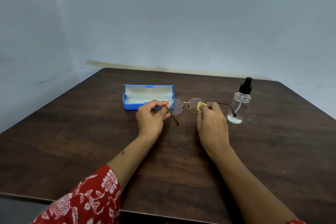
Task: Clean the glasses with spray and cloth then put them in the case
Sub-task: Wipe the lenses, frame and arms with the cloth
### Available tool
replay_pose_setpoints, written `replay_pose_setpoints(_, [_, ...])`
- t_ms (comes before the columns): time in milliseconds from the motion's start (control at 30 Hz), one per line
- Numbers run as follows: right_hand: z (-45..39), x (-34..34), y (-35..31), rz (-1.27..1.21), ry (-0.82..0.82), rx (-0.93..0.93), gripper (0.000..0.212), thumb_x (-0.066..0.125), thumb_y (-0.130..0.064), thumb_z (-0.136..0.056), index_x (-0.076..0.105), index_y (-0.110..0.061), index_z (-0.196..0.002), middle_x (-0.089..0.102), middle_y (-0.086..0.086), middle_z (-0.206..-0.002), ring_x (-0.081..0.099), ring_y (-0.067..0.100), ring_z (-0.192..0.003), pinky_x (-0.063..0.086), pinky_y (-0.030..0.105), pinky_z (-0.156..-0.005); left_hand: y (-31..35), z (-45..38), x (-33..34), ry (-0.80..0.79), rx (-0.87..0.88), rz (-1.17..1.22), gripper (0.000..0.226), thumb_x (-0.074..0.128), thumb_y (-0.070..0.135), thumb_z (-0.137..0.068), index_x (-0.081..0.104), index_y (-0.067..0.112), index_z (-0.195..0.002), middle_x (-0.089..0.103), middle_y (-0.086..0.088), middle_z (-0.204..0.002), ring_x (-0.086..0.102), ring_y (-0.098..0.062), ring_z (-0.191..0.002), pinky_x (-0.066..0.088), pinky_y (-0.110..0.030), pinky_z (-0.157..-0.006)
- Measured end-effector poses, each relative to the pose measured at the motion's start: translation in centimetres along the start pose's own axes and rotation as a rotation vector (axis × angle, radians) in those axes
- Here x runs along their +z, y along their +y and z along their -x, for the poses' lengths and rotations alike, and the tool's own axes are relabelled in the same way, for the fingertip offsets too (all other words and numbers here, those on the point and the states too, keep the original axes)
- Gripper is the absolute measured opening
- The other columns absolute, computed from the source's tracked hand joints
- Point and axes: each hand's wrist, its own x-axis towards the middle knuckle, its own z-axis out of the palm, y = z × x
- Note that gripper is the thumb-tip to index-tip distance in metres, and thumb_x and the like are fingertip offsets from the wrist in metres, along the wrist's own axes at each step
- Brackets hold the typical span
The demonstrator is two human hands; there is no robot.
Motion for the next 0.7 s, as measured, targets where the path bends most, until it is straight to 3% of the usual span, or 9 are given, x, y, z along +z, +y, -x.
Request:
replay_pose_setpoints(167, [0.36,0.35,-0.27,-0.019,-0.054,-0.115,0.023,0.046,-0.010,-0.093,0.063,-0.004,-0.108,0.053,0.010,-0.107,0.055,0.028,-0.091,0.044,0.035,-0.073,-0.10,0.00,-0.13,0.005,0.015,0.012,0.008,0.071,-0.001,-0.079,0.071,0.007,-0.082,0.069,0.004,-0.081,0.068,-0.002,-0.067,0.058,-0.019,-0.062])
replay_pose_setpoints(367, [0.02,-0.10,0.41,-0.013,-0.012,-0.017,0.023,0.046,-0.008,-0.092,0.062,-0.004,-0.109,0.052,0.011,-0.105,0.055,0.030,-0.092,0.047,0.038,-0.073,0.00,0.26,-0.08,-0.014,0.023,0.029,0.007,0.070,-0.002,-0.079,0.071,0.005,-0.081,0.069,0.000,-0.083,0.068,-0.003,-0.067,0.058,-0.019,-0.063])
replay_pose_setpoints(533, [0.42,0.02,-0.21,-0.030,-0.072,-0.130,0.024,0.047,-0.010,-0.092,0.064,-0.003,-0.108,0.053,0.011,-0.107,0.057,0.029,-0.091,0.046,0.037,-0.075,0.10,0.17,-0.16,0.002,0.015,0.023,0.006,0.069,-0.001,-0.080,0.070,0.003,-0.085,0.069,-0.003,-0.086,0.067,-0.007,-0.069,0.059,-0.022,-0.066])
replay_pose_setpoints(700, [0.05,-0.30,0.57,-0.030,-0.033,-0.023,0.023,0.047,-0.009,-0.092,0.064,-0.002,-0.106,0.053,0.012,-0.105,0.056,0.031,-0.090,0.046,0.039,-0.074,0.26,0.26,-0.14,0.001,0.011,0.018,0.006,0.070,-0.001,-0.080,0.071,0.004,-0.083,0.069,-0.003,-0.087,0.068,-0.005,-0.068,0.059,-0.021,-0.064])
